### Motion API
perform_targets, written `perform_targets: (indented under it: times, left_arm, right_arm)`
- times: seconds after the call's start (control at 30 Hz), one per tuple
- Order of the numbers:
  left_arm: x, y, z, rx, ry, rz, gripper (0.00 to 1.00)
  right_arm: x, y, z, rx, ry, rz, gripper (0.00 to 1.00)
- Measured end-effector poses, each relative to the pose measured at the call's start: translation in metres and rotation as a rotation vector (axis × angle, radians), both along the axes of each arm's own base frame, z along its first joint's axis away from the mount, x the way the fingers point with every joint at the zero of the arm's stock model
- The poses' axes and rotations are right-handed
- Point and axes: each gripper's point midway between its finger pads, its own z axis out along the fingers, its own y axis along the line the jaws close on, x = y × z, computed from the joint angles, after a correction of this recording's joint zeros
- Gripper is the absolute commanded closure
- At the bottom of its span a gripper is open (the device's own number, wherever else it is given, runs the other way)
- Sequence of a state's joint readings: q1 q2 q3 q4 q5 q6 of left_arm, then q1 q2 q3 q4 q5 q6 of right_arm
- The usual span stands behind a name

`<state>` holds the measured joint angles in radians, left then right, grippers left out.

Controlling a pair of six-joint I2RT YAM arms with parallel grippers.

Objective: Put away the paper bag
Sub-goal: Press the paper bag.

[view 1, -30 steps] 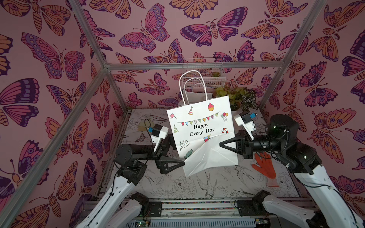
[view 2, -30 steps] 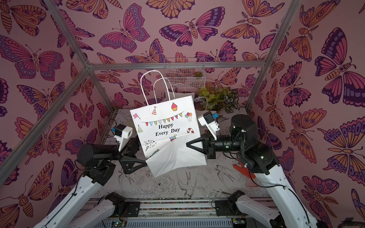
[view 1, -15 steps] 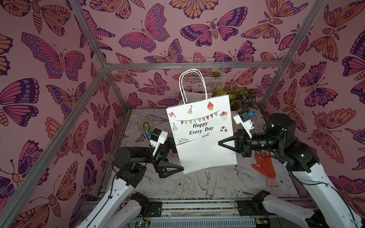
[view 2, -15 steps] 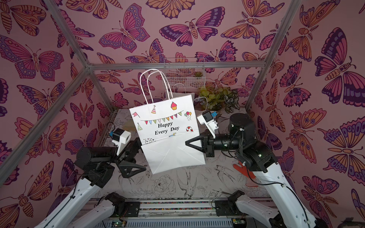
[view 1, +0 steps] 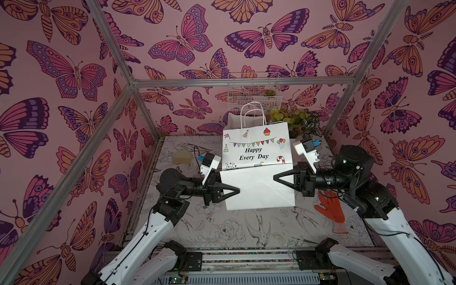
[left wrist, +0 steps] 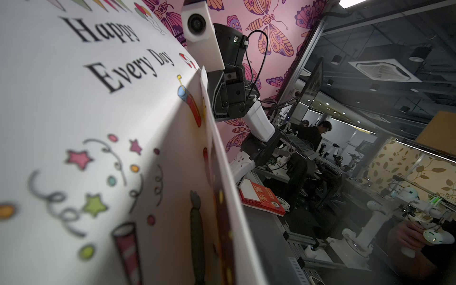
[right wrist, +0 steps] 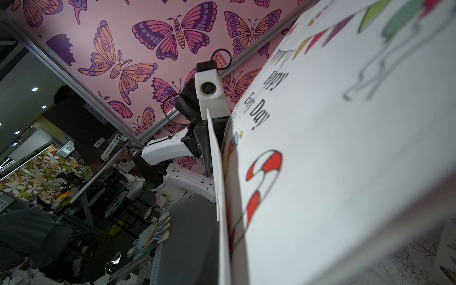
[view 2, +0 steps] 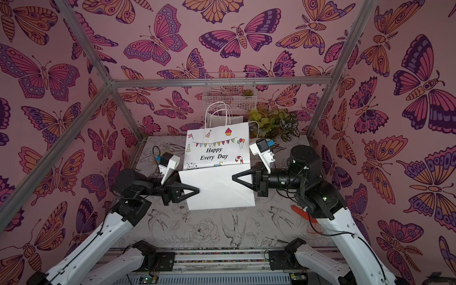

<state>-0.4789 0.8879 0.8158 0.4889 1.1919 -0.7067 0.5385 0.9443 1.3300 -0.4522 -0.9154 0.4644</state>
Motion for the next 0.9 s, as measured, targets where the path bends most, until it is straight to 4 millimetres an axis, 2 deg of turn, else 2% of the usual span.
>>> perform_targets:
  times: [0.27,0.37,0.53,0.57,0.7,0.73,0.83,0.87,0.9]
  left_arm:
    - [-0.004,0.004,0.004,-0.011,-0.034,0.038,0.85]
    - [-0.004,0.005,0.005,-0.013,-0.038,0.044,1.0]
    - [-0.003,0.005,0.003,-0.008,-0.037,0.046,1.0]
    - [-0.003,0.005,0.003,-0.008,-0.037,0.046,1.0]
    - [-0.003,0.004,0.003,-0.007,-0.038,0.046,1.0]
    - [-0.002,0.004,0.003,-0.007,-0.039,0.047,1.0]
    - [0.0,0.003,0.001,-0.003,-0.035,0.048,1.0]
    - [0.001,0.002,0.0,-0.001,-0.032,0.049,1.0]
    - [0.003,0.002,0.0,0.0,-0.028,0.051,1.0]
  right_arm:
    - [-0.004,-0.002,-0.003,-0.002,-0.006,0.002,1.0]
    - [-0.005,-0.003,-0.004,-0.005,-0.011,0.002,1.0]
    - [-0.005,-0.003,-0.005,-0.009,-0.013,0.003,1.0]
    - [-0.005,-0.003,-0.005,-0.01,-0.013,0.003,0.98]
    - [-0.006,-0.003,-0.006,-0.018,-0.013,0.011,0.69]
    - [-0.007,-0.003,-0.005,-0.023,-0.015,0.016,0.66]
    - [-0.008,-0.002,0.005,-0.028,-0.026,0.029,0.7]
    - [-0.008,-0.002,0.01,-0.027,-0.038,0.031,0.74]
    - [-0.009,-0.002,0.014,-0.026,-0.052,0.035,0.83]
